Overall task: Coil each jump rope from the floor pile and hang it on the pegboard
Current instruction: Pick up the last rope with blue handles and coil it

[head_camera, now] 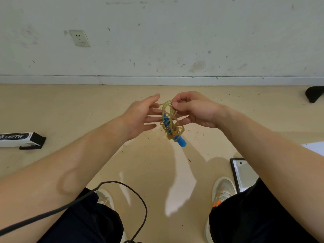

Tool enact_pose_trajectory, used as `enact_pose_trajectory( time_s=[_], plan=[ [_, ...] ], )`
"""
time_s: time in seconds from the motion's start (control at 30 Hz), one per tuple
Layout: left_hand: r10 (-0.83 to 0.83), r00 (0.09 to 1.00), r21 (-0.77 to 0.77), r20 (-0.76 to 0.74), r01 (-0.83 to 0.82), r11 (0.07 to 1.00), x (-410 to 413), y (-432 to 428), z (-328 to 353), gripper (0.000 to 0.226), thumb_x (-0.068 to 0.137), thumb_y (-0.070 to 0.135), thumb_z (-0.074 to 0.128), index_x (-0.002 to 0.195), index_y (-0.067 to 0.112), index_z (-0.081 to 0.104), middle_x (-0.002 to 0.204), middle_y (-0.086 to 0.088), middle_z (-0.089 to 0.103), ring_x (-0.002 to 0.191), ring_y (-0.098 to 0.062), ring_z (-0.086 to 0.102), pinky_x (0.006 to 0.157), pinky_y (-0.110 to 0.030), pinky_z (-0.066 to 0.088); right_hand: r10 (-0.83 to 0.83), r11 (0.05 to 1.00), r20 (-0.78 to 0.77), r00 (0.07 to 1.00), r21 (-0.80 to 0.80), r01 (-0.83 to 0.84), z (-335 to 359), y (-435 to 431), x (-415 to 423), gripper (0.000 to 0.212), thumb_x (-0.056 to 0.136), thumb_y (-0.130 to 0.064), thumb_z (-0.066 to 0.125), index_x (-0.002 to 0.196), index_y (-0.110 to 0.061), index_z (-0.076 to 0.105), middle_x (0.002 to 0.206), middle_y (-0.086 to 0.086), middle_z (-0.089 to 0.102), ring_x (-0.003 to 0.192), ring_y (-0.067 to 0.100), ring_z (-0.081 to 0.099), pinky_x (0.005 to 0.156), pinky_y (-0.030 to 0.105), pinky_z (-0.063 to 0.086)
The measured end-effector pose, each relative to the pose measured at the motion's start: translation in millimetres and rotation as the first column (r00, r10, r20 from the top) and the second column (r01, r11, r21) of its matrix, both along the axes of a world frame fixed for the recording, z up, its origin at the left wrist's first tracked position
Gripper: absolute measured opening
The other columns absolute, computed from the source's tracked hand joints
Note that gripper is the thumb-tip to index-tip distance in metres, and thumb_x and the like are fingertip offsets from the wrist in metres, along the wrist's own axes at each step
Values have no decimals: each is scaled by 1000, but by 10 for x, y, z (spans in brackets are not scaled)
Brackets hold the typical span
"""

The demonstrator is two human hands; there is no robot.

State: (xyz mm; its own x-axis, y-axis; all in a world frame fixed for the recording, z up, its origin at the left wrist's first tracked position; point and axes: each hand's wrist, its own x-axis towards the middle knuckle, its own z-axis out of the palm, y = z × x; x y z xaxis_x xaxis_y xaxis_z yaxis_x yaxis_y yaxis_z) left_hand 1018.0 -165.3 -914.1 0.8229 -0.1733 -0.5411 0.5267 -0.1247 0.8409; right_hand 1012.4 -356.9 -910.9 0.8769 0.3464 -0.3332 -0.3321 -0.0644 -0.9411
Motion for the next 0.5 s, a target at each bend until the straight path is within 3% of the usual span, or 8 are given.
enact_pose_trajectory(
  time_s=[0.07,0.17,0.27,0.37,0.5],
  plan=[
    [-136,990,-81,-45,132,988,-37,14,-60,55,86,66,60,111,17,61,97,0,70,94,-21,67,97,-42,48,-23,999,-9,1000,42,24,12,-5,7,5,99,-5,55,95,-6,57,86,8,63,72,18,66,64,32,58],
    [-292,956,-190,-16,284,940,-75,18,-119,57,78,71,63,110,24,69,107,-1,68,104,-23,63,106,-45,45,-56,995,-15,998,79,57,30,-19,18,8,99,-4,55,91,-6,57,87,10,64,74,21,66,68,35,60],
    [-308,951,-205,33,308,929,-98,-6,-116,43,81,55,69,111,24,70,107,-1,66,103,-23,63,98,-46,50,-93,991,-14,996,95,94,45,-27,22,8,99,-3,55,92,-6,57,84,9,65,72,19,67,66,34,60],
    [-231,972,-257,48,236,937,-113,-30,-126,33,82,30,75,112,17,68,106,-8,62,96,-25,64,78,-44,58,-119,985,-22,993,125,121,54,-19,19,7,98,-2,56,92,-5,57,84,10,64,69,20,68,62,32,59],
    [-187,981,-290,46,192,937,-128,-71,-127,17,90,20,67,106,15,67,103,-8,63,95,-26,66,67,-37,56,-125,986,-4,992,111,125,60,-12,22,4,96,-4,60,92,-5,59,87,13,66,73,27,69,64,33,59]
  ],
)
